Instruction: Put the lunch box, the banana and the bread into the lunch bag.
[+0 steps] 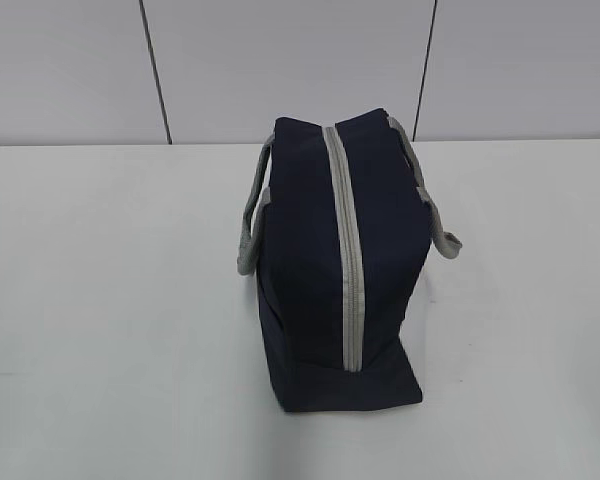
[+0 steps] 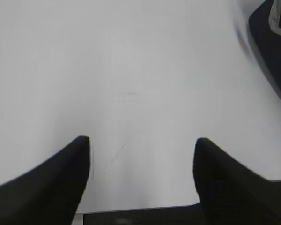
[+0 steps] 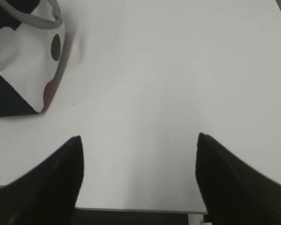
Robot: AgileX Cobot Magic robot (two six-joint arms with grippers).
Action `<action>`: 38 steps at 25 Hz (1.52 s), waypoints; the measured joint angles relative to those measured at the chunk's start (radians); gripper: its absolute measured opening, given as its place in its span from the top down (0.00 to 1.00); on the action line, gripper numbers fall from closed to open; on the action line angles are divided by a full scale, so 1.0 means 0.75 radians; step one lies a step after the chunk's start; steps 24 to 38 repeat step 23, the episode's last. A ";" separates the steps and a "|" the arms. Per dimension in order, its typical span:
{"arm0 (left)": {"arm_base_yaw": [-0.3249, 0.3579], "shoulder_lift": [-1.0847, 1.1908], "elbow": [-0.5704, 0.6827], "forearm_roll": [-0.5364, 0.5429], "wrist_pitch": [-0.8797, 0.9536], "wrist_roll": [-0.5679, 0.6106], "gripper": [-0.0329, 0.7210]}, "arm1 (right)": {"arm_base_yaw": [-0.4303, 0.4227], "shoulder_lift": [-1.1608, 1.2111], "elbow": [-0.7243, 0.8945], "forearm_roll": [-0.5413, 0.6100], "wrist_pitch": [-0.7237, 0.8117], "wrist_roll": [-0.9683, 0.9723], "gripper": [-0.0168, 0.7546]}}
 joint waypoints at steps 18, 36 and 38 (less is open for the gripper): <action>0.172 -0.171 0.000 -0.001 0.012 0.000 0.34 | 0.000 -0.012 0.000 0.000 0.000 0.000 0.24; 0.172 -0.171 0.000 -0.001 0.012 0.000 0.34 | 0.000 -0.012 0.000 0.000 0.000 0.000 0.24; 0.172 -0.171 0.000 -0.001 0.012 0.000 0.34 | 0.000 -0.012 0.000 0.000 0.000 0.000 0.24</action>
